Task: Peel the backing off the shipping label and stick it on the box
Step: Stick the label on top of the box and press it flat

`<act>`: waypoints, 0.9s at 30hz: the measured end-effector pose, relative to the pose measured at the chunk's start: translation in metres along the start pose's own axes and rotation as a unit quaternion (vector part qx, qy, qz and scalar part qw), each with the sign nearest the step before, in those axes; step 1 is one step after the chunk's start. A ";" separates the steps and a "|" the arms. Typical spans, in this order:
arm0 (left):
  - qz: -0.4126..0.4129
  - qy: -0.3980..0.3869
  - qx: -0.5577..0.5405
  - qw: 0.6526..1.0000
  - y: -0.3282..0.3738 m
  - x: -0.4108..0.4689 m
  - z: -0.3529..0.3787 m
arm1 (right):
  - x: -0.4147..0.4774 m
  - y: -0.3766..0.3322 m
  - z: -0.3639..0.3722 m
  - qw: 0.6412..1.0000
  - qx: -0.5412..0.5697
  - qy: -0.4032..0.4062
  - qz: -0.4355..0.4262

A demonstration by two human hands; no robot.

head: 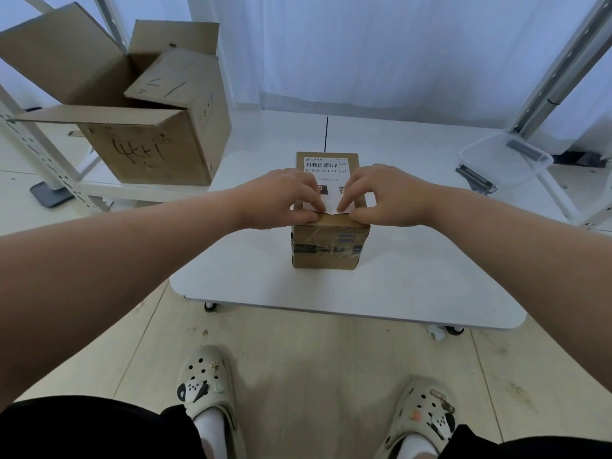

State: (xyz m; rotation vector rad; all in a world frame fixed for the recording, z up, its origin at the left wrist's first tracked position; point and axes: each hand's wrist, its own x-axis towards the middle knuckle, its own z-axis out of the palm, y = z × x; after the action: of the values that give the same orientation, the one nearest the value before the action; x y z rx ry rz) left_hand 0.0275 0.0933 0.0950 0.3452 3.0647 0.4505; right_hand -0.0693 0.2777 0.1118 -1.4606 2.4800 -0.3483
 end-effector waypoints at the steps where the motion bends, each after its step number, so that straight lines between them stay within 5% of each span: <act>1: 0.007 0.002 0.006 1.000 0.000 -0.001 0.000 | -0.001 0.000 0.000 1.000 0.002 -0.005 -0.003; 15: -0.069 0.009 -0.053 0.996 -0.010 0.001 -0.005 | 0.015 0.003 0.006 0.992 -0.057 -0.074 0.088; 21: -0.147 -0.132 -0.069 0.978 -0.024 0.006 -0.004 | 0.016 0.006 0.003 0.992 -0.045 -0.087 0.076; 27: -0.150 -0.145 -0.082 0.975 -0.025 0.011 -0.005 | 0.041 0.006 0.015 0.980 -0.084 -0.067 0.166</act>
State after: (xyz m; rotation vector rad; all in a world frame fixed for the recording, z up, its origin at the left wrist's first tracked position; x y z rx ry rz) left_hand 0.0111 0.0711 0.0922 -0.0565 2.7082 0.5740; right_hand -0.0886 0.2437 0.0918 -1.0523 2.6305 0.0235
